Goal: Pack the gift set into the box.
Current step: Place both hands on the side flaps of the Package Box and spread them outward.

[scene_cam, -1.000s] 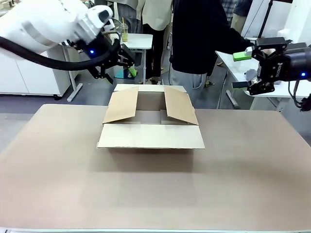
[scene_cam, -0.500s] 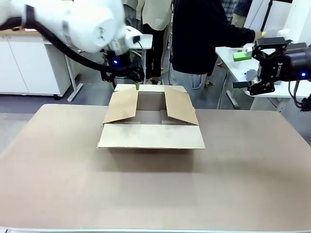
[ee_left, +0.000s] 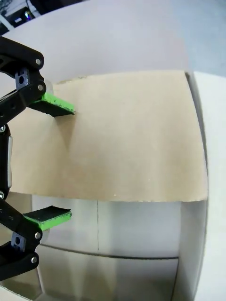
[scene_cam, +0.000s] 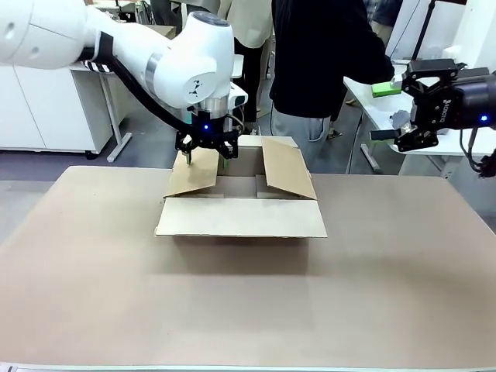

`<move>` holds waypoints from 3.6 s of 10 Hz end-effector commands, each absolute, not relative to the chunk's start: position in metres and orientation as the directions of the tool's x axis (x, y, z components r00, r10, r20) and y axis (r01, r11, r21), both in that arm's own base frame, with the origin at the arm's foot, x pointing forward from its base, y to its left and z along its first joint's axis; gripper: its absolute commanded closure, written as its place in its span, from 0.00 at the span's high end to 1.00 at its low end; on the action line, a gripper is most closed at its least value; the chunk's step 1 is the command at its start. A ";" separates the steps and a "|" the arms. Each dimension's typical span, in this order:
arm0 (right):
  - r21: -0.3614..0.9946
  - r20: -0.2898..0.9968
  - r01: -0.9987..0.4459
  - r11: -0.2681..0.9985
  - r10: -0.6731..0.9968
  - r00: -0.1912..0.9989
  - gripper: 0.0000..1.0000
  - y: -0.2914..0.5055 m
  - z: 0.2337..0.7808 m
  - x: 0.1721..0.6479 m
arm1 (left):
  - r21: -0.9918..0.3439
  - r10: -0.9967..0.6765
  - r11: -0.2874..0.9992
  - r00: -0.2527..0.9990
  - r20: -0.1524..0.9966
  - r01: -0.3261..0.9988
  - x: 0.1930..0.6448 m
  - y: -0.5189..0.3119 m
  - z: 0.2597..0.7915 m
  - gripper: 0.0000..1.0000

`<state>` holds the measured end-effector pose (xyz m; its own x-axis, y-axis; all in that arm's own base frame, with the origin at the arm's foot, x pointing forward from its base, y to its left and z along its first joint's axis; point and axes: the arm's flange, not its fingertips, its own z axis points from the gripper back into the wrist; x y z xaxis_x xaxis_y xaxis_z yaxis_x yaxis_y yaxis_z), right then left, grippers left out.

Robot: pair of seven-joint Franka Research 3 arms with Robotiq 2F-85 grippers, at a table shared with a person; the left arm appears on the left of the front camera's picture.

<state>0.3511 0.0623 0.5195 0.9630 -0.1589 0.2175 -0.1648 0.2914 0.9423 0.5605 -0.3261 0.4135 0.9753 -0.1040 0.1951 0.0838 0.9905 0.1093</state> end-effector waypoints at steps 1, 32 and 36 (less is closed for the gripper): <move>0.943 0.247 -0.198 0.268 -0.162 0.955 1.00 0.064 0.519 0.354 | 0.191 -0.081 0.981 0.971 0.226 0.037 0.560 -0.328 0.419 1.00; 0.943 0.247 -0.198 0.268 -0.162 0.955 1.00 0.064 0.519 0.354 | -0.637 0.162 0.751 0.984 -0.078 -0.174 0.522 -0.019 0.378 1.00; 0.852 0.187 -0.151 0.502 -0.021 0.982 1.00 0.108 0.529 0.381 | -0.505 0.296 0.828 0.955 0.023 -0.244 0.514 -0.039 0.409 1.00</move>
<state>0.3558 0.0830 0.5188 0.9722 -0.1103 0.2066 -0.1476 0.3965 0.9061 0.5174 -0.0378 0.4058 0.9598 0.2796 0.0237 -0.2256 0.8191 -0.5274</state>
